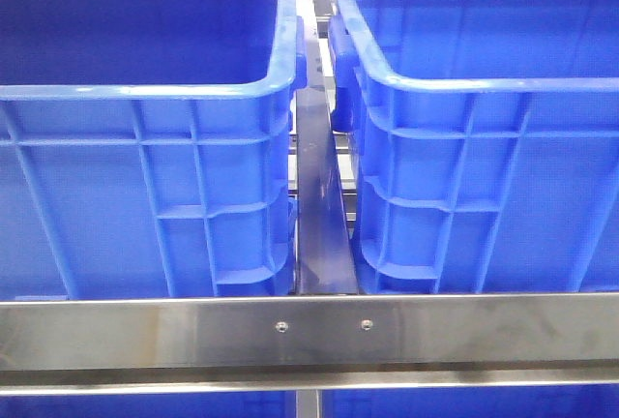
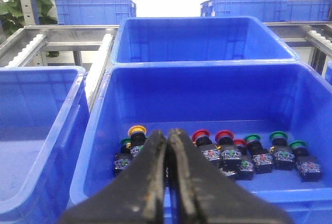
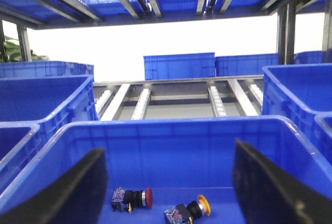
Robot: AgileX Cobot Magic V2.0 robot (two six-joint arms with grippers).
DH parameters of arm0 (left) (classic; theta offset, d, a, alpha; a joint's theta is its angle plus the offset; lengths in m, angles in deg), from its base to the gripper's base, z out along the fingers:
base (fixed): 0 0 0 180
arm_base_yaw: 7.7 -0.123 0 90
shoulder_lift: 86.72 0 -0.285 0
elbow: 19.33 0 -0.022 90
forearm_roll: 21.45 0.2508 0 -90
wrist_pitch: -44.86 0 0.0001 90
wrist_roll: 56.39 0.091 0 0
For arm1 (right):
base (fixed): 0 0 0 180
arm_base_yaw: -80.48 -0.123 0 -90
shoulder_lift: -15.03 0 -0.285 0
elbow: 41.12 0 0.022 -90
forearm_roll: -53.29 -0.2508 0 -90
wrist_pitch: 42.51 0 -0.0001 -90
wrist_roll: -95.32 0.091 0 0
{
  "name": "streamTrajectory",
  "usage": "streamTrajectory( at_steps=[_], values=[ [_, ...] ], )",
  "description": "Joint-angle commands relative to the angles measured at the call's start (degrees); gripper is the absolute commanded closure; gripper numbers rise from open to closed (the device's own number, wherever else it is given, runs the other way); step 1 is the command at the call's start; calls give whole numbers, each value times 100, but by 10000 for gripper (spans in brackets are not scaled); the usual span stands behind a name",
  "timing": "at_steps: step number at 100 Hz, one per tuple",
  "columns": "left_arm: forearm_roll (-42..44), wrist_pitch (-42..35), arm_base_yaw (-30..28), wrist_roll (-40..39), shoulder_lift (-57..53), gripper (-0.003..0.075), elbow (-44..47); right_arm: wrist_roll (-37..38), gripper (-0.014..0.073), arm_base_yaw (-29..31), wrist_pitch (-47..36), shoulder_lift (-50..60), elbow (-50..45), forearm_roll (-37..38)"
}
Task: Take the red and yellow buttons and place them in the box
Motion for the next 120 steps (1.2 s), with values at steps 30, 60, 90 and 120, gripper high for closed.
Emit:
streamTrajectory(
  at_steps=[30, 60, 90, 120],
  values=[
    [66, -405, -12, -51, 108, 739, -105, -56, 658, -12, -9, 125, 27, -32],
    [66, -405, -12, -51, 108, 739, -105, -56, 662, -12, -14, 125, 27, -32],
    [66, -405, -12, -51, 108, 739, -105, -56, 662, -12, -20, 125, 27, -32],
    [66, -405, -12, -51, 108, 739, -105, -56, 662, -12, -64, 125, 16, -32]
  ],
)
